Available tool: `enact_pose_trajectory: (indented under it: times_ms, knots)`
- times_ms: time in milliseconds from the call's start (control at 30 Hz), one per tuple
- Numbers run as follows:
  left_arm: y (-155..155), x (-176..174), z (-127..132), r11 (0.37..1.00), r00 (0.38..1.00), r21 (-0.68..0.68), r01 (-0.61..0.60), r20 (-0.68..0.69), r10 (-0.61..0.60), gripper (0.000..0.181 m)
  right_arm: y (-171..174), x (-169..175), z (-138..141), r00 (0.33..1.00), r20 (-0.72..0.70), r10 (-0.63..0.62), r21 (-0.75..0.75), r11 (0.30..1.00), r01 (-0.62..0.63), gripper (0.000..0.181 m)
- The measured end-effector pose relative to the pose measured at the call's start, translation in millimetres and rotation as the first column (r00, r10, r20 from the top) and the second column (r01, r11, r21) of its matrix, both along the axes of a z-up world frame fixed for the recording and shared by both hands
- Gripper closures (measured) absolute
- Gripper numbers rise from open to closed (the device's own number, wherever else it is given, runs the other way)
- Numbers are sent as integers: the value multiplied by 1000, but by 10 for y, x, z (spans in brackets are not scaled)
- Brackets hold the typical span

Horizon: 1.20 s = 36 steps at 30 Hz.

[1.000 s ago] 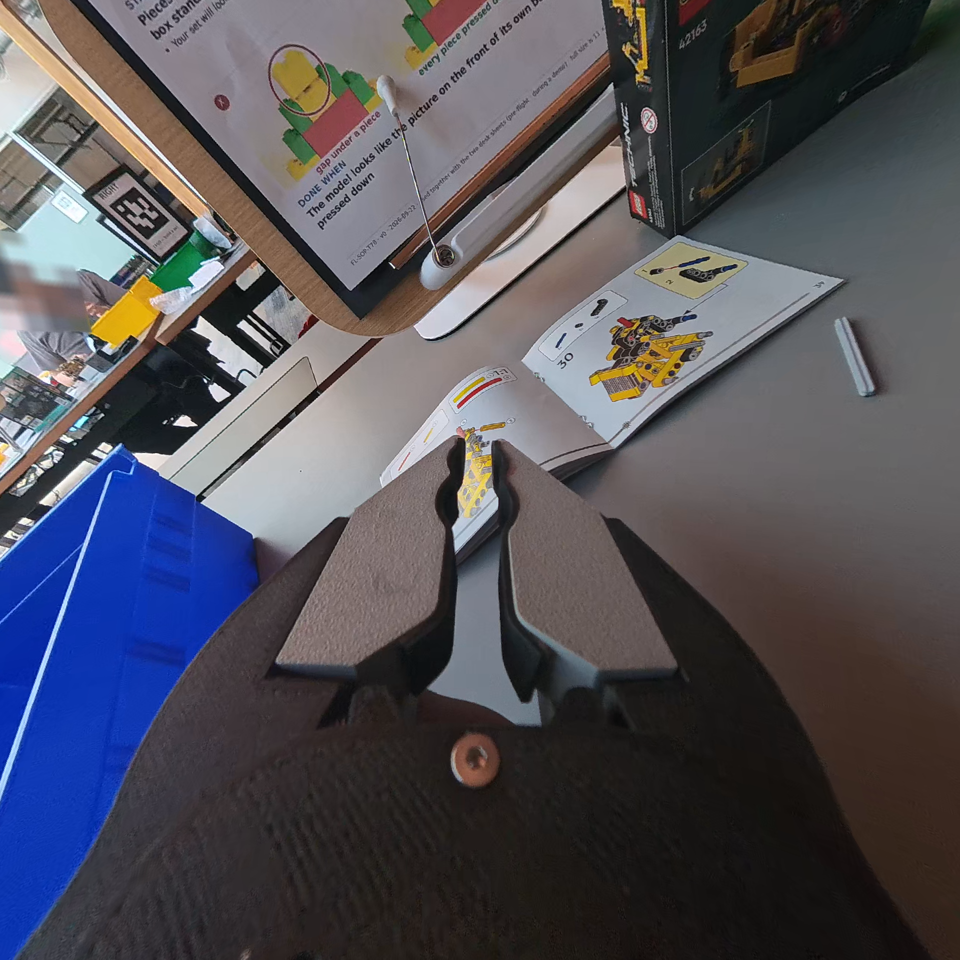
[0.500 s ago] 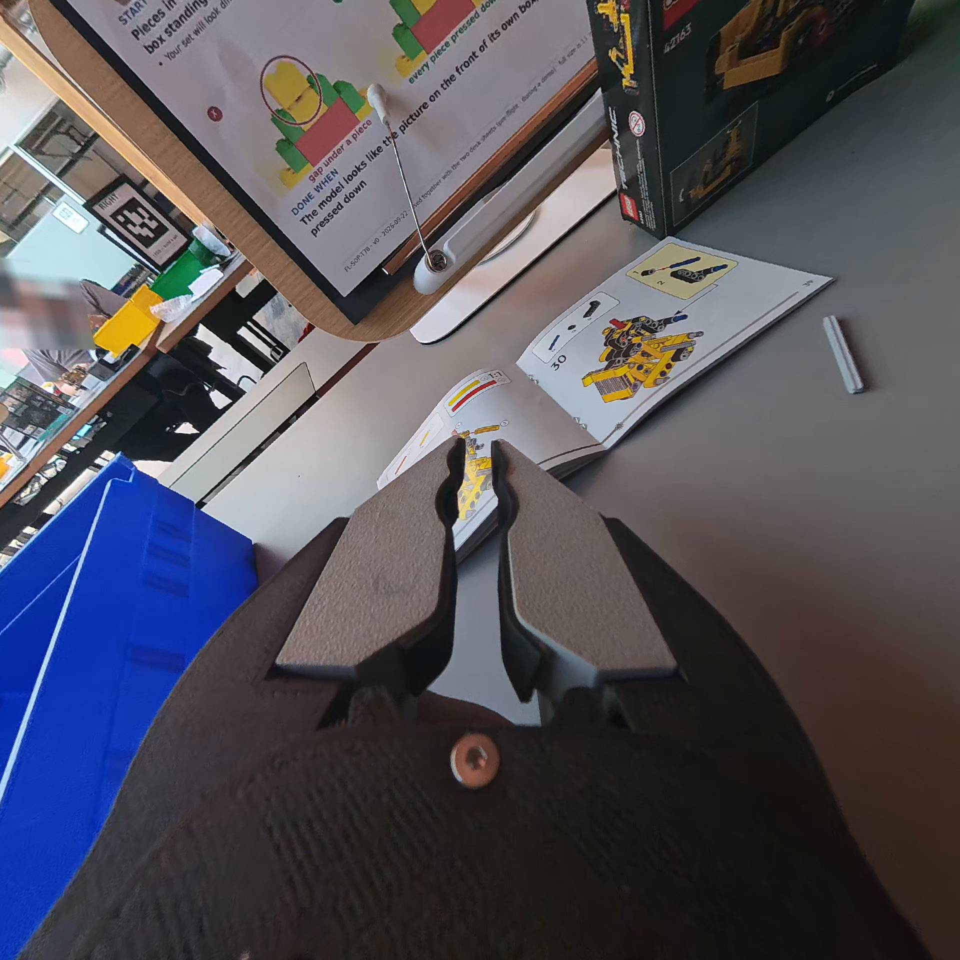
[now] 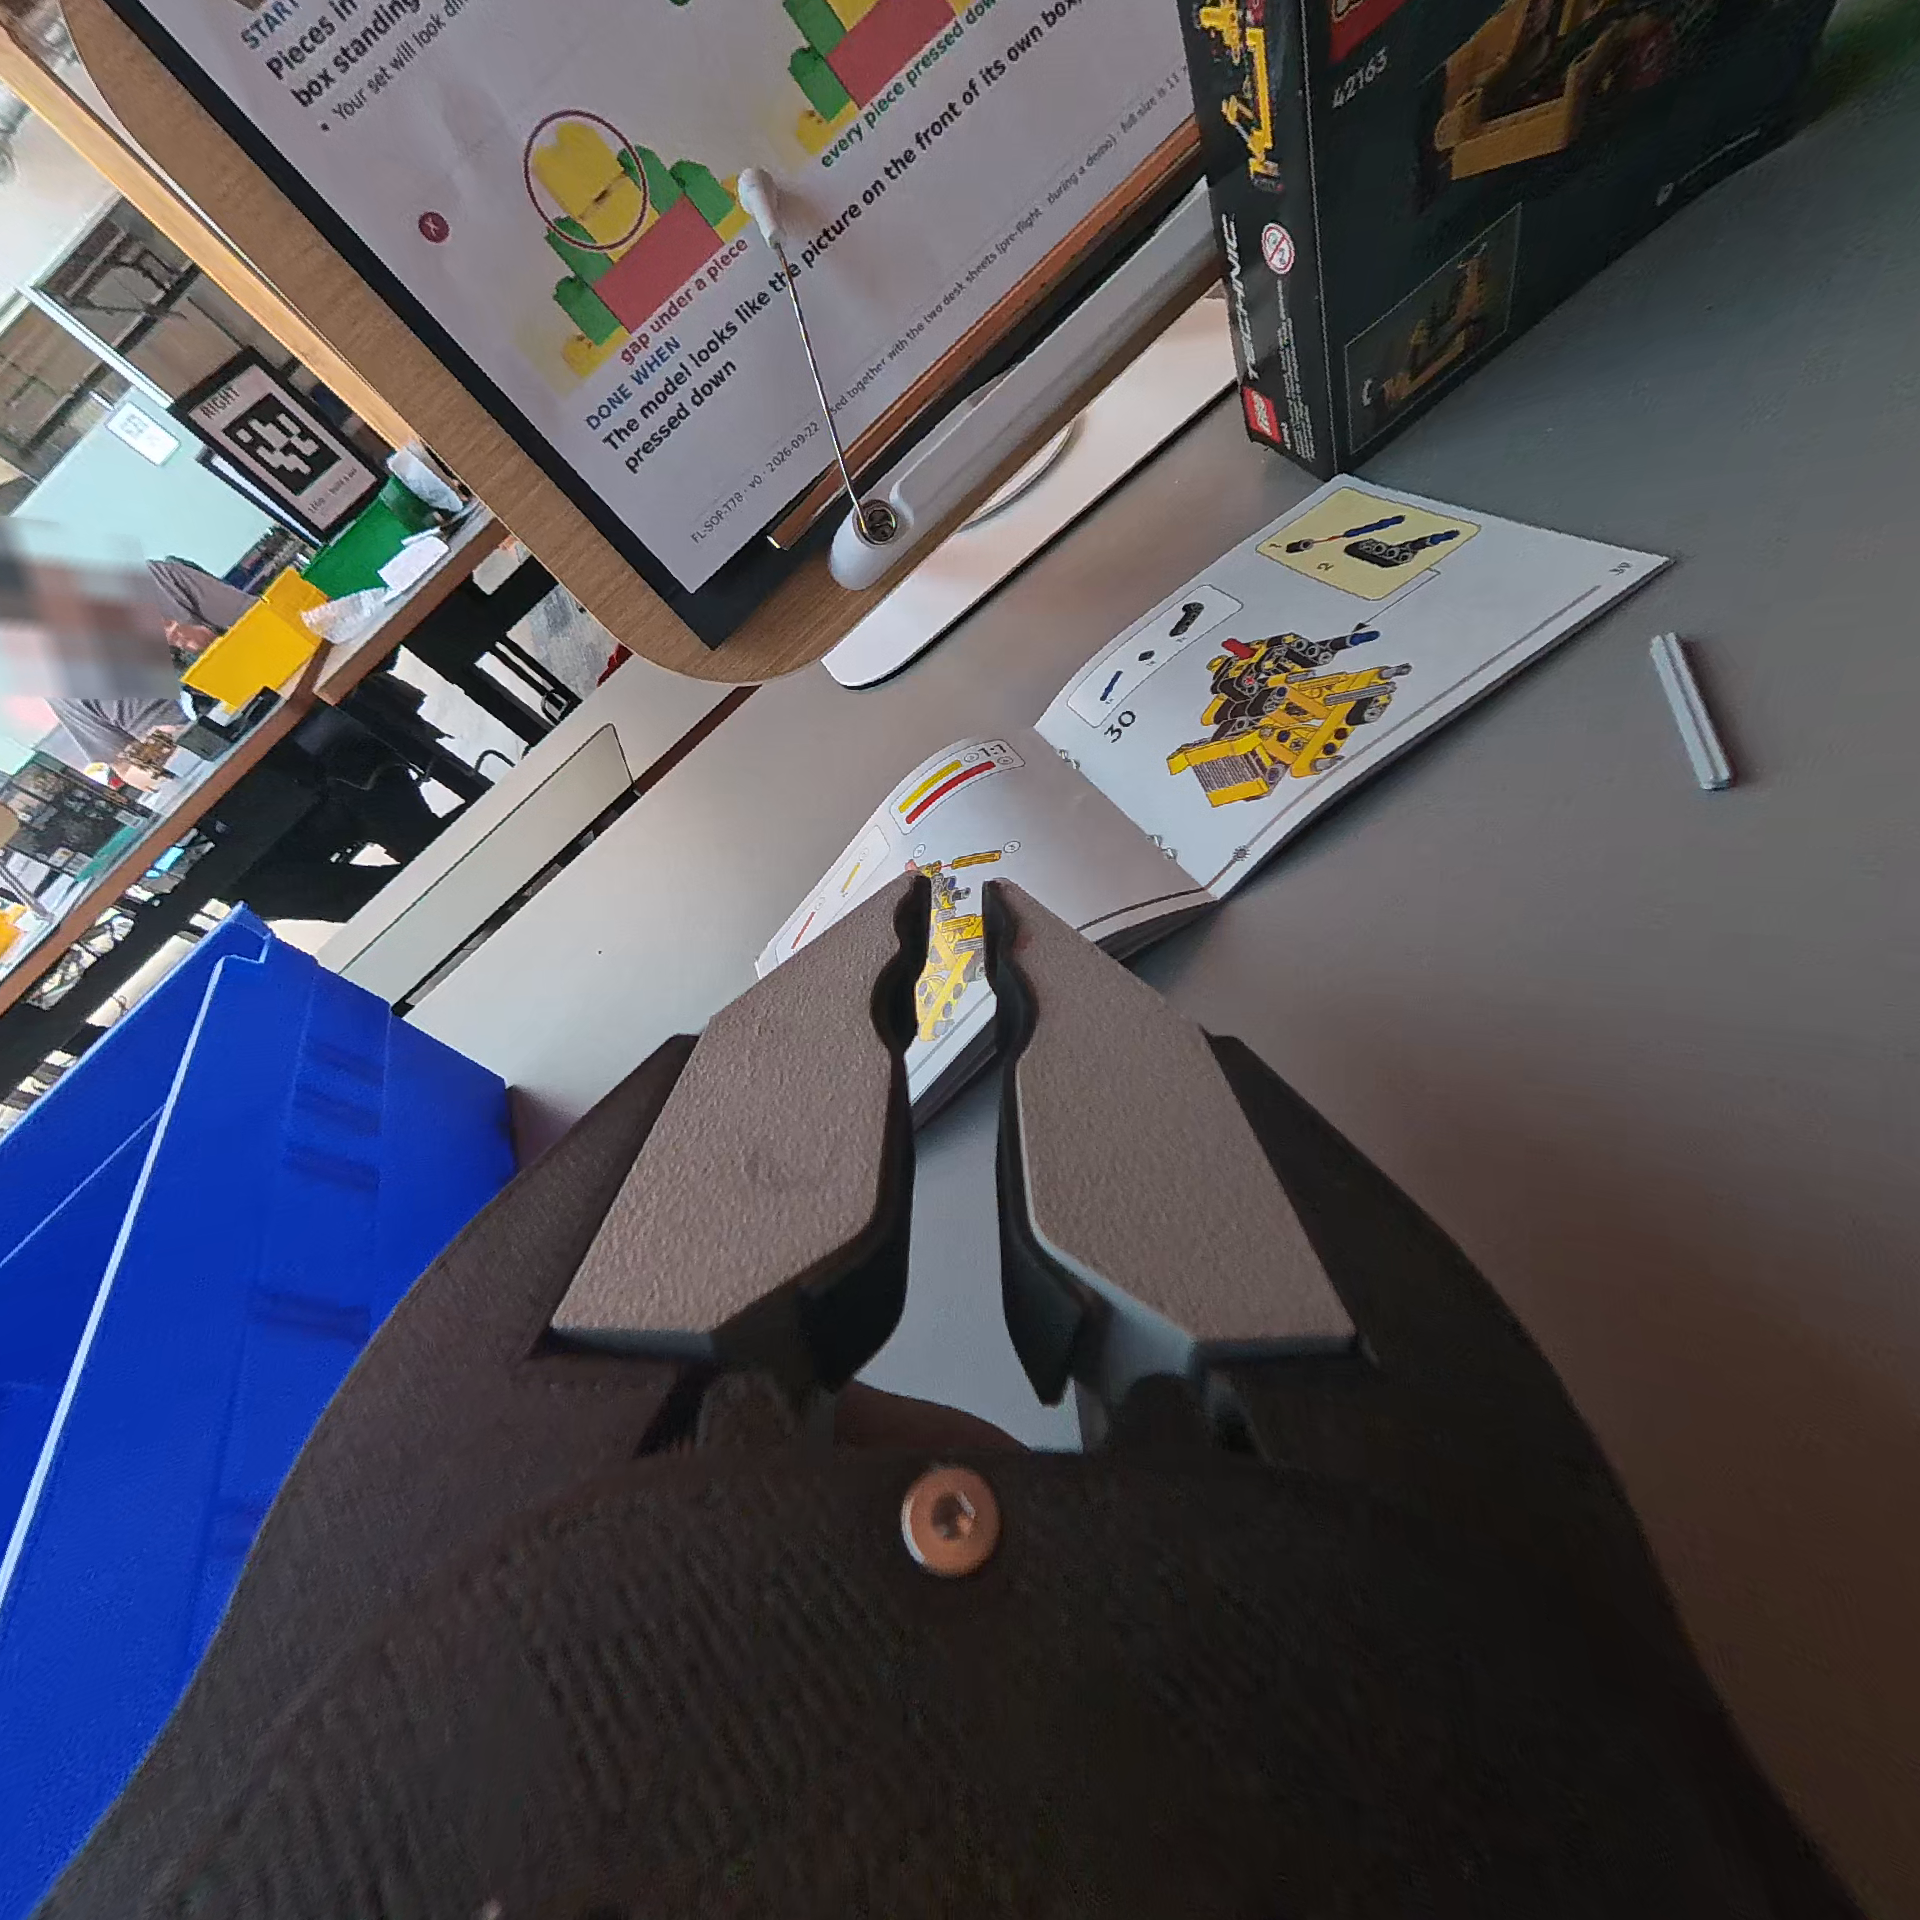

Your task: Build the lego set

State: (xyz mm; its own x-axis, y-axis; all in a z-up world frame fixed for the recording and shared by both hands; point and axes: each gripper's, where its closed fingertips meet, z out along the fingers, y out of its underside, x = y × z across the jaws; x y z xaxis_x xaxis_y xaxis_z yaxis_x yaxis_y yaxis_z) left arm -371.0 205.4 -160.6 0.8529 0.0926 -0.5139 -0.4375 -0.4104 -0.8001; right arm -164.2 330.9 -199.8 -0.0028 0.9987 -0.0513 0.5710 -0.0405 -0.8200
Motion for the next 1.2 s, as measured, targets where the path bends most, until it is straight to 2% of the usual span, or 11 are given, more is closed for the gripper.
enact_pose_trajectory:
  times_ms: [867,933,1000,1100,1133,1200]
  knots:
    - [15,142,4,998,998,-5,58,-38,-58,173,-7,-1,-5,1000,4,8,-18,1000,-8,170]
    - [16,277,29,991,991,4,130,-34,-130,172,-8,-1,-5,1000,5,8,-15,1000,-8,170]
    - [-15,550,43,963,963,8,268,32,-268,170,-7,0,-6,1000,5,8,-14,1000,-8,170]
    - [-179,1074,-26,851,820,-15,524,279,-500,164,-6,0,-5,1000,4,7,-15,1000,-7,170]
    - [-233,1177,-60,817,784,-34,575,309,-539,162,-6,0,-4,1000,4,7,-16,1000,-7,170]
    - [-312,1288,-166,770,756,-99,630,306,-579,158,-6,-1,-4,1000,3,7,-16,1000,-7,170]
